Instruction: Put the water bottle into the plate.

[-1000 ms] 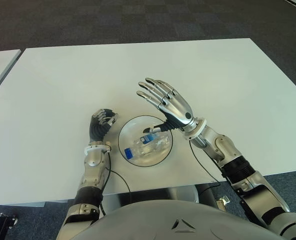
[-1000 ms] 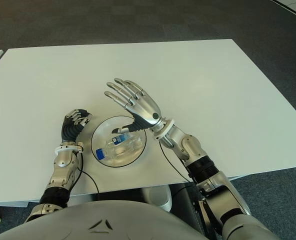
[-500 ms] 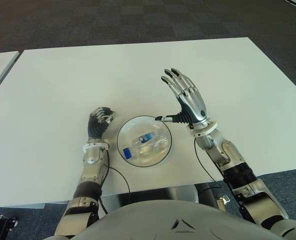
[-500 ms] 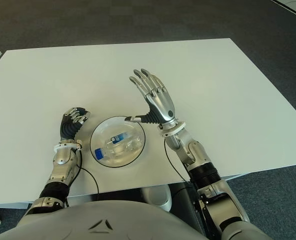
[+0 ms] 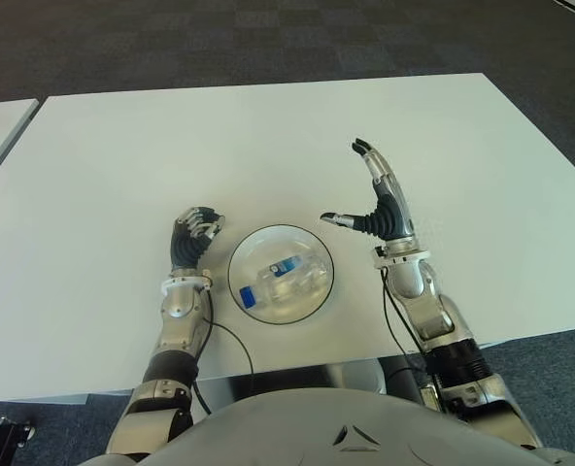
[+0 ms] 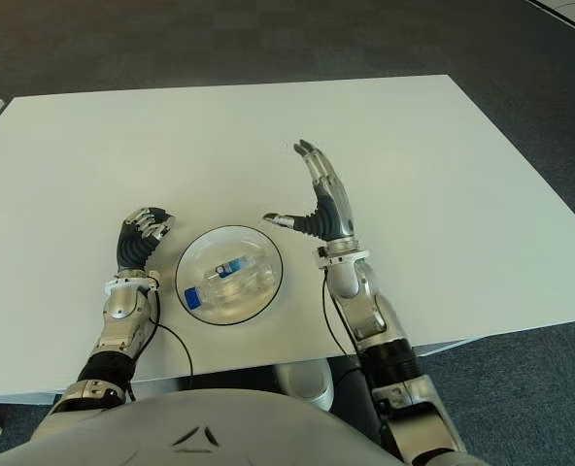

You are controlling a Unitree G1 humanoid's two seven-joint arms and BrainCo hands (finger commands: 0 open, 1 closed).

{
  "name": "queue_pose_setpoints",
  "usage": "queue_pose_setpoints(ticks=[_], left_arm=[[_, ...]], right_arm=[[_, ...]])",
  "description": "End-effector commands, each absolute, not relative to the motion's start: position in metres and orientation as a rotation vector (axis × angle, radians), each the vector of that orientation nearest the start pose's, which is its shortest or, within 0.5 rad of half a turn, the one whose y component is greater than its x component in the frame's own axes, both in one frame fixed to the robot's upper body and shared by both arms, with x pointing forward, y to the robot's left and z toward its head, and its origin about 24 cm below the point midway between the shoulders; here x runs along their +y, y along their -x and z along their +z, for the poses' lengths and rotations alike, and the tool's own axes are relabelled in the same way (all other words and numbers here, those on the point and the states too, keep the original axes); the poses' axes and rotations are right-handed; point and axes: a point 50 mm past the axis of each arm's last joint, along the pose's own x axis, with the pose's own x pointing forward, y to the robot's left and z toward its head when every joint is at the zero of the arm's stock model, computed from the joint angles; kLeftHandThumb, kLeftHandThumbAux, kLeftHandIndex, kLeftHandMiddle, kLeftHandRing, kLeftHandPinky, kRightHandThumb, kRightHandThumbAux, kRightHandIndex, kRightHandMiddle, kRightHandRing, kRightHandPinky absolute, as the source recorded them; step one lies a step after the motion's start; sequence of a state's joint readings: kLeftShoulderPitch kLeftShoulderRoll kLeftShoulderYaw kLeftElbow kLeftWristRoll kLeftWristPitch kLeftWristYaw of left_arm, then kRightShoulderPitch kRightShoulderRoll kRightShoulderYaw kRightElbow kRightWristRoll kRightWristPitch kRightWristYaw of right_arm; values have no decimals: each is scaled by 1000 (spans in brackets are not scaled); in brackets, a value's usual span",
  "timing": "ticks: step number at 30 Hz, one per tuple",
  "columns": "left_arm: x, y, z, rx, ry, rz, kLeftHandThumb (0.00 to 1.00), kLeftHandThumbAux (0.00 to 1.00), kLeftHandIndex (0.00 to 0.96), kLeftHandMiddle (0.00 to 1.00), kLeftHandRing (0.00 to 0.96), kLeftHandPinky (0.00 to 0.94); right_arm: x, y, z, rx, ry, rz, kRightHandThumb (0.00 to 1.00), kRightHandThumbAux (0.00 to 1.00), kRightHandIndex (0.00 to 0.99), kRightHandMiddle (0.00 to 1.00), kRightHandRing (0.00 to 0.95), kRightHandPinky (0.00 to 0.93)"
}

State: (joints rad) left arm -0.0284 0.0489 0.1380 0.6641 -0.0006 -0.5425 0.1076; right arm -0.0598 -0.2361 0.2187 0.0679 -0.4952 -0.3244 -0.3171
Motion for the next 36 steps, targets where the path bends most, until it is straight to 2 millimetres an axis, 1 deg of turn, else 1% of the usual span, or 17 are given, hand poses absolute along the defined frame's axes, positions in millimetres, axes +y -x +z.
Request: queue_pose_setpoints(ticks=[1, 5, 9, 11, 12, 16, 19, 20, 21, 22, 24, 27, 28, 29, 30, 32, 36], left_arm=[[195, -198, -75, 263, -34, 238, 702, 716, 429, 469, 450, 452], [195, -198, -74, 259, -34, 236, 702, 716, 428, 470, 450, 455], [195, -198, -74, 258, -35, 236, 702, 716, 428, 470, 450, 455], [196, -198, -74, 257, -35, 236, 702, 716, 428, 470, 451, 455], [196, -198, -73, 257, -36, 236, 703, 715, 428, 468, 451, 451], [196, -199, -73, 259, -37, 238, 703, 715, 428, 467, 450, 447], [196, -199, -73, 259, -44, 238, 703, 715, 428, 467, 451, 451], [196, -199, -73, 259, -46, 238, 703, 715, 428, 466, 450, 448], [197, -199, -73, 261, -47, 239, 703, 715, 428, 466, 450, 446], [197, -199, -73, 263, -47, 240, 703, 715, 428, 465, 447, 441], [197, -200, -73, 266, -46, 241, 703, 715, 428, 465, 443, 435], [198, -200, -73, 268, -47, 241, 703, 715, 428, 463, 439, 431], [198, -200, -73, 268, -47, 241, 703, 715, 428, 462, 438, 430], [198, -200, -73, 267, -47, 240, 703, 715, 428, 462, 437, 430], [199, -200, -73, 266, -47, 239, 703, 715, 428, 462, 436, 429], [199, -201, -73, 260, -49, 236, 703, 716, 428, 461, 436, 425], [199, -201, -72, 254, -52, 232, 704, 716, 428, 458, 435, 420]], right_arm=[[-134, -249, 38, -280, 534, -1, 0, 762, 0, 41, 76, 205], [-134, -251, 31, -245, 454, -25, 0, 778, 17, 94, 149, 282], [-135, -253, 24, -217, 371, -49, 0, 775, 43, 141, 199, 320], [-140, -252, 13, -177, 300, -79, 0, 768, 59, 168, 224, 339], [-142, -251, 7, -158, 271, -93, 0, 764, 83, 201, 257, 365], [-143, -248, -3, -142, 213, -125, 0, 763, 126, 255, 306, 399], [-144, -246, -9, -140, 168, -173, 0, 804, 217, 323, 356, 430], [-144, -246, -10, -141, 160, -184, 0, 824, 267, 354, 382, 446], [-145, -247, -12, -136, 147, -203, 0, 831, 285, 366, 391, 452], [-145, -247, -13, -134, 138, -216, 0, 853, 342, 395, 415, 469], [-146, -248, -16, -122, 123, -239, 0, 882, 413, 431, 446, 493], [-146, -250, -20, -105, 85, -296, 3, 918, 471, 474, 486, 530], [-145, -251, -21, -105, 76, -307, 248, 852, 455, 496, 505, 547], [-145, -251, -22, -109, 63, -321, 406, 810, 445, 510, 517, 558], [-144, -251, -22, -112, 54, -331, 509, 782, 440, 531, 535, 572], [-143, -251, -23, -119, 34, -348, 599, 757, 436, 555, 556, 588], [-141, -250, -26, -129, 17, -361, 678, 735, 434, 592, 590, 611]])
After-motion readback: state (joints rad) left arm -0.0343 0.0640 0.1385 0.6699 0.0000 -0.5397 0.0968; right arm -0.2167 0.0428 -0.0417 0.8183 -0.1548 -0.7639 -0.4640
